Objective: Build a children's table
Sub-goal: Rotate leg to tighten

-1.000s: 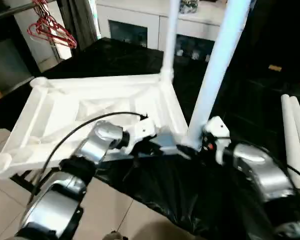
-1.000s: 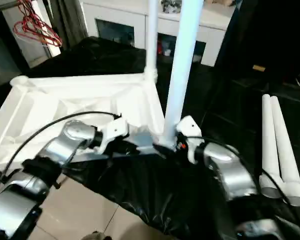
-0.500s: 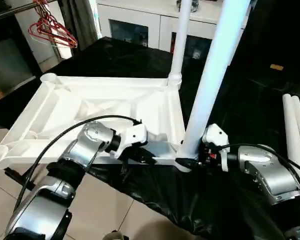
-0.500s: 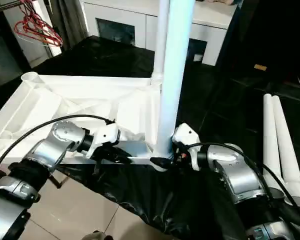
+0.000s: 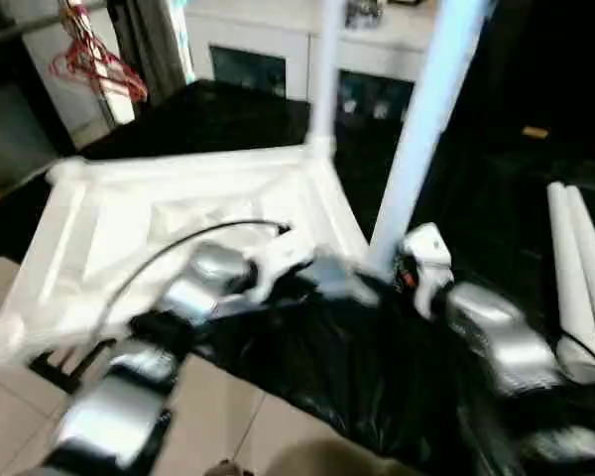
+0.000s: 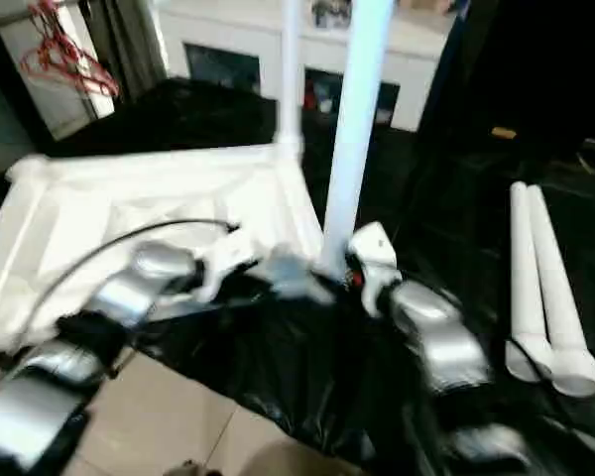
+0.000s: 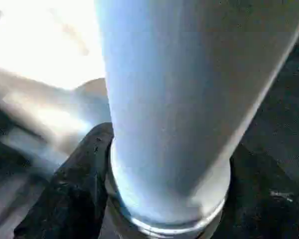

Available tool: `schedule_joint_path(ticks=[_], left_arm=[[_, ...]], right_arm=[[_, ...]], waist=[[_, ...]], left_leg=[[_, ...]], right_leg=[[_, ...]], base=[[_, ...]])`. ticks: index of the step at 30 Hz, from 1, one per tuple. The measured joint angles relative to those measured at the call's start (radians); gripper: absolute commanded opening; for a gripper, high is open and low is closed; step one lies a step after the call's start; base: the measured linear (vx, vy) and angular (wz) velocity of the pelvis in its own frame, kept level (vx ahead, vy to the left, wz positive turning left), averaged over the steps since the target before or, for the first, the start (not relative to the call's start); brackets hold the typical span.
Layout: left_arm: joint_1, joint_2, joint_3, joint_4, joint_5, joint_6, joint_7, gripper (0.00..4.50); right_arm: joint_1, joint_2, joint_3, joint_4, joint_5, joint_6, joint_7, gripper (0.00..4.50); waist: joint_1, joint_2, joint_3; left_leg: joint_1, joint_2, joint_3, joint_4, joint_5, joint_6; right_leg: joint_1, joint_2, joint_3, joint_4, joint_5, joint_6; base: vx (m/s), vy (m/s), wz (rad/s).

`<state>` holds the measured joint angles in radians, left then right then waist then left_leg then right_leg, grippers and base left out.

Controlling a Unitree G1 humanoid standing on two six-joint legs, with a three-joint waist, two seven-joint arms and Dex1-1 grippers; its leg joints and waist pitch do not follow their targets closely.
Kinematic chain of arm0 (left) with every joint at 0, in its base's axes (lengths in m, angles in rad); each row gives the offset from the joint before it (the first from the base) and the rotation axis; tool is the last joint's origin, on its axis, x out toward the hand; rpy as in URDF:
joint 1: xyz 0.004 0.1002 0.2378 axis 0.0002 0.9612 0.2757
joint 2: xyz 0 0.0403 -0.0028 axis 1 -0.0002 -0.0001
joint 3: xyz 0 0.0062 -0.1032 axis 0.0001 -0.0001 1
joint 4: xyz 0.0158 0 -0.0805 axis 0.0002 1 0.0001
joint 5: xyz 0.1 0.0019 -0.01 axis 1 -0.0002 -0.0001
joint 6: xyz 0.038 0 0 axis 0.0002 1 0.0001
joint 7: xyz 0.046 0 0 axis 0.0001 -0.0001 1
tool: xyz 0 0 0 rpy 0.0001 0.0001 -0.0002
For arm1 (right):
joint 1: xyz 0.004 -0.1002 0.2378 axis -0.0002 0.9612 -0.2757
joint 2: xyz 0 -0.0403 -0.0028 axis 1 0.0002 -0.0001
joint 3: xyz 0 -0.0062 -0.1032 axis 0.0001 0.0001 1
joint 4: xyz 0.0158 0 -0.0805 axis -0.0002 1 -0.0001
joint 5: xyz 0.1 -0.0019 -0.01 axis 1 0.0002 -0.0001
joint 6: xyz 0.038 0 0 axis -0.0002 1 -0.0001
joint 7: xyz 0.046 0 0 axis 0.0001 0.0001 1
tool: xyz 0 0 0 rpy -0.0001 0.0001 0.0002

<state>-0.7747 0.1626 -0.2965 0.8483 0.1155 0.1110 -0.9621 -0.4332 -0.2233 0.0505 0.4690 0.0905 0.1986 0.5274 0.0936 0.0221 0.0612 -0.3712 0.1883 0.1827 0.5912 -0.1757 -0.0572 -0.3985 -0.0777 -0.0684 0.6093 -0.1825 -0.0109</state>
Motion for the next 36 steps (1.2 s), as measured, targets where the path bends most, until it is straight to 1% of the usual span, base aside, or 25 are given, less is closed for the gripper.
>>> schedule_joint_path(ticks=[3,5,7,8,9,11,12,13,18,20,21,24,26,29,31,34,36], left_arm=[[-0.027,-0.048,0.009,0.040,0.001,0.024,0.095,0.00],[-0.041,-0.066,0.010,0.056,0.009,0.027,0.130,0.00],[-0.047,-0.074,0.014,0.067,0.013,0.023,0.140,0.00],[-0.049,-0.075,0.015,0.070,0.015,0.021,0.141,0.00],[-0.050,-0.075,0.015,0.070,0.015,0.017,0.140,0.00],[-0.051,-0.072,0.015,0.072,0.017,0.011,0.143,0.00],[-0.051,-0.070,0.016,0.072,0.017,0.010,0.143,0.00],[-0.051,-0.067,0.016,0.072,0.016,0.004,0.136,0.00],[-0.046,-0.043,0.015,0.068,0.013,-0.022,0.098,0.00],[-0.034,-0.030,0.014,0.054,0.012,-0.032,0.074,0.00],[-0.018,-0.013,0.013,0.030,0.010,-0.041,0.041,0.00],[0.002,0.013,0.008,-0.002,0.003,-0.054,-0.019,0.00],[0.025,0.034,0.005,-0.042,-0.006,-0.058,-0.076,0.00],[0.040,0.057,0.005,-0.070,-0.016,-0.059,-0.127,0.00],[0.056,0.073,-0.001,-0.098,-0.024,-0.059,-0.166,0.00],[0.086,0.109,-0.017,-0.149,-0.045,-0.068,-0.249,0.00],[0.098,0.125,-0.017,-0.162,-0.050,-0.076,-0.281,0.00]], right_arm=[[-0.048,0.059,-0.027,0.064,-0.019,-0.002,-0.164,2.69],[-0.068,0.082,-0.039,0.092,-0.025,-0.010,-0.227,2.69],[-0.077,0.091,-0.047,0.108,-0.027,-0.020,-0.247,2.69],[-0.077,0.095,-0.052,0.114,-0.028,-0.031,-0.248,3.25],[-0.077,0.096,-0.055,0.115,-0.028,-0.035,-0.247,3.39],[-0.077,0.101,-0.054,0.123,-0.028,-0.037,-0.244,3.39],[-0.077,0.101,-0.053,0.126,-0.029,-0.038,-0.240,3.72],[-0.077,0.099,-0.051,0.126,-0.033,-0.043,-0.235,3.82],[-0.076,0.073,-0.017,0.124,-0.048,-0.069,-0.184,3.82],[-0.074,0.049,0.000,0.119,-0.054,-0.081,-0.149,3.82],[-0.069,0.026,0.018,0.104,-0.057,-0.083,-0.101,3.82],[-0.060,-0.008,0.037,0.081,-0.058,-0.095,-0.017,3.82],[-0.035,-0.050,0.052,0.043,-0.045,-0.106,0.073,3.82],[-0.021,-0.091,0.068,0.010,-0.037,-0.117,0.166,3.82],[0.003,-0.133,0.085,-0.037,-0.013,-0.122,0.246,3.82],[0.045,-0.212,0.108,-0.105,0.019,-0.111,0.379,3.82],[0.050,-0.224,0.114,-0.117,0.033,-0.097,0.424,3.82]], waist=[[-0.002,0.000,0.000],[-0.001,0.001,0.000],[-0.001,0.001,0.000],[-0.001,0.001,-0.001],[-0.001,0.002,-0.001],[-0.002,0.002,-0.001],[-0.003,0.002,-0.001],[-0.004,0.003,0.000],[-0.006,0.005,0.001],[-0.006,0.005,0.001],[-0.006,0.005,0.001],[-0.004,0.005,0.001],[-0.002,0.005,0.001],[0.000,0.005,0.001],[0.004,0.005,0.001],[0.014,0.005,0.001],[0.017,0.005,0.001]], left_leg=[[0.000,0.000,0.000,0.000,0.000,0.000],[-0.001,0.000,0.000,0.000,0.000,0.000],[-0.001,0.000,0.000,0.000,0.000,0.000],[-0.002,0.000,0.000,0.000,0.000,0.000],[-0.002,0.000,0.000,0.000,0.000,0.000],[-0.002,0.000,0.000,0.000,0.000,0.000],[-0.002,0.000,0.000,0.000,0.000,0.000],[-0.003,0.000,0.000,0.000,0.000,0.000],[-0.003,0.000,0.000,-0.001,0.000,0.000],[-0.003,0.000,0.000,-0.001,0.000,0.000],[-0.003,0.000,0.000,-0.001,0.000,0.000],[-0.003,0.000,0.000,-0.002,0.000,0.000],[-0.004,0.000,0.000,-0.001,0.000,0.000],[-0.006,0.000,0.000,-0.001,0.000,0.000],[-0.007,0.001,0.000,-0.001,0.000,0.000],[-0.009,0.001,0.000,0.000,0.000,0.000],[-0.009,0.002,0.000,0.000,0.000,0.000]], right_leg=[[0.000,0.000,0.000,0.000,0.000,0.000],[0.000,0.000,0.000,0.000,0.001,0.000],[0.000,0.000,0.000,0.000,0.003,-0.004],[0.000,0.000,0.000,0.000,0.003,-0.005],[0.000,0.000,0.000,0.000,0.003,-0.004],[0.000,0.000,0.000,0.000,0.003,-0.004],[0.000,0.000,0.000,0.000,0.003,-0.004],[-0.001,0.000,0.000,0.000,0.003,-0.004],[-0.002,0.000,0.000,0.000,0.003,-0.004],[-0.002,0.000,0.000,0.000,0.002,-0.004],[-0.002,0.000,0.000,0.000,0.002,-0.003],[-0.002,0.000,0.000,0.000,0.002,-0.003],[-0.003,0.000,0.000,0.000,0.001,-0.003],[-0.004,0.000,0.000,0.000,0.001,-0.003],[-0.004,0.000,0.000,0.000,0.001,-0.003],[-0.005,0.000,0.000,0.000,0.001,-0.002],[-0.005,0.000,-0.001,0.001,0.001,-0.002]], base=[[0.000,0.000,0.00],[0.000,0.000,0.00],[0.000,0.000,0.00],[0.000,0.000,0.00],[0.000,0.000,0.00],[0.000,0.000,0.00],[0.000,0.000,0.00],[0.000,0.000,0.00],[0.000,0.000,0.00],[0.000,0.000,0.00],[0.000,0.000,0.00],[0.000,0.000,0.00],[0.000,0.000,0.00],[0.000,0.000,0.00],[0.000,0.000,0.00],[0.000,0.000,0.00],[0.000,0.000,0.00]])
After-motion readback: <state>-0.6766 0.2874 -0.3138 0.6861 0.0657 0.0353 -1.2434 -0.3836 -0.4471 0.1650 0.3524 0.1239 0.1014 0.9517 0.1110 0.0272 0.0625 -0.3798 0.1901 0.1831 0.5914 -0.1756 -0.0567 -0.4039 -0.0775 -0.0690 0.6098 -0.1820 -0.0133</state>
